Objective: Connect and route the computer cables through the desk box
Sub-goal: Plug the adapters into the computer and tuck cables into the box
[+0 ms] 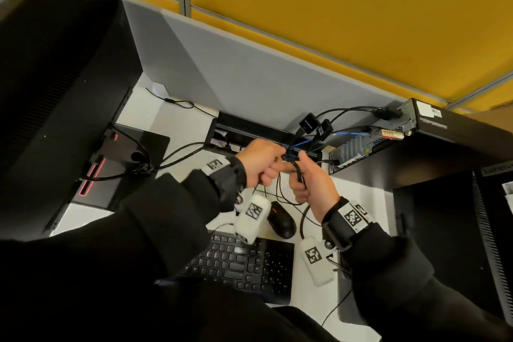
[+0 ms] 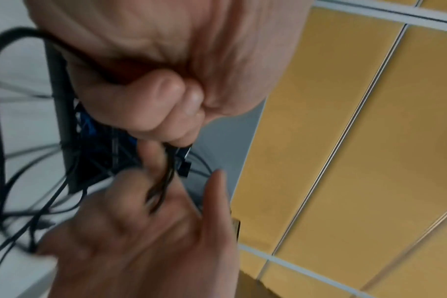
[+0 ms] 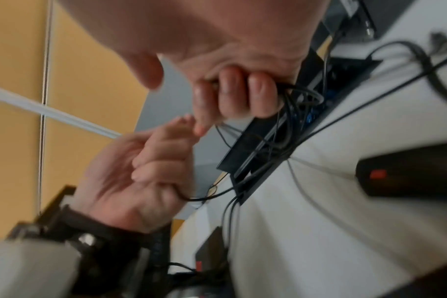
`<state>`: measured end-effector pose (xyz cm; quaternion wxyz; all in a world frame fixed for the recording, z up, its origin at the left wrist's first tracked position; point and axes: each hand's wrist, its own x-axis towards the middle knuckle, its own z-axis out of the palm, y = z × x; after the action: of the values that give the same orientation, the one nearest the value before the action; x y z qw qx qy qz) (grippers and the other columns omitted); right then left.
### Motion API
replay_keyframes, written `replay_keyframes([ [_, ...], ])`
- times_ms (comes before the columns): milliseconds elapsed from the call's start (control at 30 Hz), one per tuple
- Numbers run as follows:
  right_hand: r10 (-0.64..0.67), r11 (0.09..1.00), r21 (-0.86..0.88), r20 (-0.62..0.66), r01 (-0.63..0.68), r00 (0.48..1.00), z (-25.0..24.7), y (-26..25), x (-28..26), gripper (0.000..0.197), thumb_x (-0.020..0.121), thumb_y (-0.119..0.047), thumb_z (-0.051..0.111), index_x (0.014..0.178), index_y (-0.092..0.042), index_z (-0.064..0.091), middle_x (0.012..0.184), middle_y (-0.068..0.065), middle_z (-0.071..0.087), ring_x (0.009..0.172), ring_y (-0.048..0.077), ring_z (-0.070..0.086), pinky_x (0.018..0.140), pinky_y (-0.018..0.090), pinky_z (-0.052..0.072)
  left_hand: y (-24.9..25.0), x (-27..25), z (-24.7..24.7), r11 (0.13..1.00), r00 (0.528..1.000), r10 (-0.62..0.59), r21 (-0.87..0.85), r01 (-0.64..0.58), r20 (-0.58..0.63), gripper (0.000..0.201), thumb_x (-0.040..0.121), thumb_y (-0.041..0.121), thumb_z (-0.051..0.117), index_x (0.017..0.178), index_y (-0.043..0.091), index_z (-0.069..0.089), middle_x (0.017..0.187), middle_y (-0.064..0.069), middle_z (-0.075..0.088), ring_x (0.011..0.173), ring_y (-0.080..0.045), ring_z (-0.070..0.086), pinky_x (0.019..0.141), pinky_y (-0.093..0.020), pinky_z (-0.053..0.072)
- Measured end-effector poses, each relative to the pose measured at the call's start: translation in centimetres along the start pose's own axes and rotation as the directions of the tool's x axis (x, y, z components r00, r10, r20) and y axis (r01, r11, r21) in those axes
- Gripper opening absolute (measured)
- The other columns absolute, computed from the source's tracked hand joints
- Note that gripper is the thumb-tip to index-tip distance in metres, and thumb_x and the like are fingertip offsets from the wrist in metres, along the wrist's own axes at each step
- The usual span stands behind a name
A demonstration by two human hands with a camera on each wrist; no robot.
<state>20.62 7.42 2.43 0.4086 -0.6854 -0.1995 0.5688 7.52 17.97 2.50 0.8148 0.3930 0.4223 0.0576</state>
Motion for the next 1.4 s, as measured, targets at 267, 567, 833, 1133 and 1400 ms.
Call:
replay_keyframes([
  [267,0.105,0.988,0.121,-0.066,-0.096,0.992,-0.9,0.5,0.1,0.025,0.096,-0.034,0.063,0.079,-0.017,0.064,0.057,-0.004,0.032,0.050,0.010,0.026,0.051,0.026,0.021,-4.4,-2.2,2.0,0.784,0.944,0.278,0.526,-0.330,0.177,0.020,0.103,0.028,0.055,0.120,0.021,0.047,0.072,-0.006,0.073,0.060,-0.023,0.073,0.060,-0.039,0.060],
  [567,0.084,0.964,0.253,-0.022,-0.076,0.996,-0.3,1.4,-0.4,0.033,0.105,-0.026,0.043,0.076,-0.015,0.054,0.068,0.006,0.052,0.059,0.018,0.043,0.056,0.031,0.035,-3.9,-3.7,-4.3,0.771,0.884,0.254,0.469,-0.430,0.393,0.019,0.102,0.015,0.062,0.113,0.012,0.076,0.095,-0.005,0.079,0.091,-0.018,0.076,0.081,-0.033,0.058],
  [833,0.109,0.993,-0.070,0.240,-0.095,0.965,-0.4,-0.4,-1.6,0.043,0.105,-0.035,0.043,0.066,-0.023,0.029,0.055,-0.002,0.015,0.044,0.010,0.010,0.043,0.017,0.011,-2.6,0.1,-2.1,0.178,0.777,0.486,0.826,-0.535,0.399,0.106,0.075,0.041,0.086,0.159,0.042,0.020,0.162,0.008,0.035,0.148,-0.014,0.032,0.120,-0.037,0.026],
  [1133,-0.116,0.973,-0.200,0.017,0.117,0.993,-4.3,-3.4,0.0,0.019,0.102,-0.004,0.050,0.094,0.003,0.066,0.062,0.001,0.025,0.054,0.015,0.023,0.053,0.029,0.024,-1.1,4.1,-4.0,0.870,0.887,0.270,0.300,-0.391,0.374,0.016,0.102,0.016,0.060,0.105,0.012,0.075,0.086,-0.010,0.072,0.099,-0.026,0.069,0.102,-0.043,0.054],
  [1400,-0.370,0.524,-0.792,0.120,0.314,0.921,-3.8,-7.8,7.0,0.025,0.098,-0.011,0.053,0.109,-0.017,0.074,0.083,-0.008,0.068,0.073,0.007,0.059,0.069,0.028,0.043,3.1,9.1,-6.7,0.589,0.894,0.446,0.741,-0.322,0.033,0.010,0.084,0.038,0.082,0.088,0.028,0.083,0.075,0.007,0.075,0.065,-0.010,0.061,0.066,-0.026,0.047],
])
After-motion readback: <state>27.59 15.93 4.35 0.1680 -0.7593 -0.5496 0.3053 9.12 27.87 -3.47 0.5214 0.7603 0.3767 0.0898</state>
